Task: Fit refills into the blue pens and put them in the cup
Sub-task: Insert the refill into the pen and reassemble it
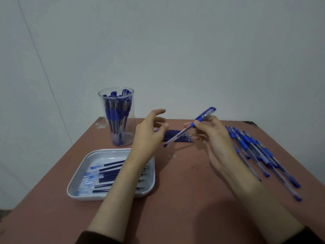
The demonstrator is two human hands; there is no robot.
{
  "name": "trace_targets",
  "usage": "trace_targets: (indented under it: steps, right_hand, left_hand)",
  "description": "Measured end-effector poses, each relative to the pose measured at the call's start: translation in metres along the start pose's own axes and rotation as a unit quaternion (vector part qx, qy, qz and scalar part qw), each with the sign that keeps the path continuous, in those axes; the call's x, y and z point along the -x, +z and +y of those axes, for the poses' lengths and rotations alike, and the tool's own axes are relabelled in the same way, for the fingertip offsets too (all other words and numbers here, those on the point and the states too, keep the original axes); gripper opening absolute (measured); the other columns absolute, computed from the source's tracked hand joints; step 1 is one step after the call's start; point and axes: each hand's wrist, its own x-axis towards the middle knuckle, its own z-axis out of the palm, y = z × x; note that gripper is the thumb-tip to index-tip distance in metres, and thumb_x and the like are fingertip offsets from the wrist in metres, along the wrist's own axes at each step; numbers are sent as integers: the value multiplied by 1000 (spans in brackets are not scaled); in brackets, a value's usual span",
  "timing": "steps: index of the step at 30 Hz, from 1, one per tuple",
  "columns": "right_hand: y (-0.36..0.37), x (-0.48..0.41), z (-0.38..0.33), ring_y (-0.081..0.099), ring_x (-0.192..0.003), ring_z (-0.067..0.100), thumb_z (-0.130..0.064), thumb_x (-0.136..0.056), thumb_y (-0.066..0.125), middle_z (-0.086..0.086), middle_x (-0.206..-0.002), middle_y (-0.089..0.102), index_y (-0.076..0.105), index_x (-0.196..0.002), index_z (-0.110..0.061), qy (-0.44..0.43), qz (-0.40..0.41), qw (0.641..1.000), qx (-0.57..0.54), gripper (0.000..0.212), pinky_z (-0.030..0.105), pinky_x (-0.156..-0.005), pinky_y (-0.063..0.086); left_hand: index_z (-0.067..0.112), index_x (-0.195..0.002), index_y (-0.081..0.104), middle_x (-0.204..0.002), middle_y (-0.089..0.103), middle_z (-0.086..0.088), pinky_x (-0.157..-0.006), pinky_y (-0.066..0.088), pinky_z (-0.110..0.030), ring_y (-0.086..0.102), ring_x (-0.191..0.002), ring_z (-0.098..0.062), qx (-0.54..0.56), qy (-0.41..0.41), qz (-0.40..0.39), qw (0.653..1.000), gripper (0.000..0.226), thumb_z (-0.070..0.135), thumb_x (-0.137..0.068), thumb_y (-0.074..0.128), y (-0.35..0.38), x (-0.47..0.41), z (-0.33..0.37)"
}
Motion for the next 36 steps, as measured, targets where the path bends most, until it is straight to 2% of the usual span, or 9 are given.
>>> trace_targets:
  steps: [5,9,13,16,19,23,25,30,36]
  right_hand:
    - [-4,-6,9,68,-64,19,3,-91,54,12,-77,72,58,-85,-3,67,11,994,-81,9,27,-67,59]
    - [-4,-5,13,71,-66,23,6,-86,60,14,-72,72,65,-86,1,117,-12,992,-54,6,33,-75,60]
    - [-4,-3,17,66,-58,22,8,-78,69,13,-70,70,64,-86,-7,98,-21,994,48,18,35,-65,58]
    - [-5,-2,17,61,-55,8,1,-76,76,2,-65,67,69,-83,-11,53,-35,980,190,16,17,-54,49]
    - [-5,-2,19,57,-56,-5,-7,-75,79,-4,-73,69,72,-81,-20,-21,-51,946,320,16,7,-54,42]
    - [-7,-4,25,59,-66,-3,-11,-75,79,-2,-80,71,72,-81,-26,-54,-73,924,371,17,7,-59,44]
    - [-7,-4,26,59,-65,-3,-11,-75,79,-4,-78,71,72,-80,-25,-41,-74,931,356,16,9,-60,46]
    - [-5,-14,12,55,-59,15,0,-78,73,3,-66,66,73,-82,-12,52,-43,985,161,13,28,-62,50]
    - [33,-56,-58,57,-56,13,3,-89,58,7,-66,66,61,-82,-3,-54,-61,996,40,10,20,-55,48]
  left_hand:
    - [22,-113,63,-89,66,8,-81,51,-27,61,-83,-2,23,-34,105,994,27,9,-91,55,-7,-4,-5]
    - [21,-110,65,-87,66,9,-77,47,-15,59,-81,5,27,-38,122,992,25,9,-90,54,-7,-5,-4]
    - [20,-108,65,-87,66,7,-73,46,-12,59,-82,3,38,-41,116,992,25,7,-90,53,-6,-5,-4]
    - [20,-110,65,-88,67,6,-71,46,-11,59,-81,2,38,-38,116,992,25,9,-91,53,-5,-5,-4]
    - [21,-109,64,-85,66,9,-65,45,-6,59,-78,3,38,-38,111,992,24,10,-91,53,-4,-6,-4]
    - [21,-108,65,-85,66,8,-66,45,-8,60,-78,2,43,-39,114,992,24,10,-91,53,-4,-6,-4]
    - [21,-108,65,-86,67,7,-68,46,-9,59,-79,2,42,-41,119,991,24,9,-91,52,-5,-6,-3]
    - [18,-105,65,-87,66,5,-74,48,-23,58,-77,0,35,-51,147,987,22,10,-91,51,-5,-3,-2]
    - [16,-91,63,-78,60,13,-73,50,-31,57,-73,-4,56,-69,197,976,13,9,-87,52,-6,-4,-2]
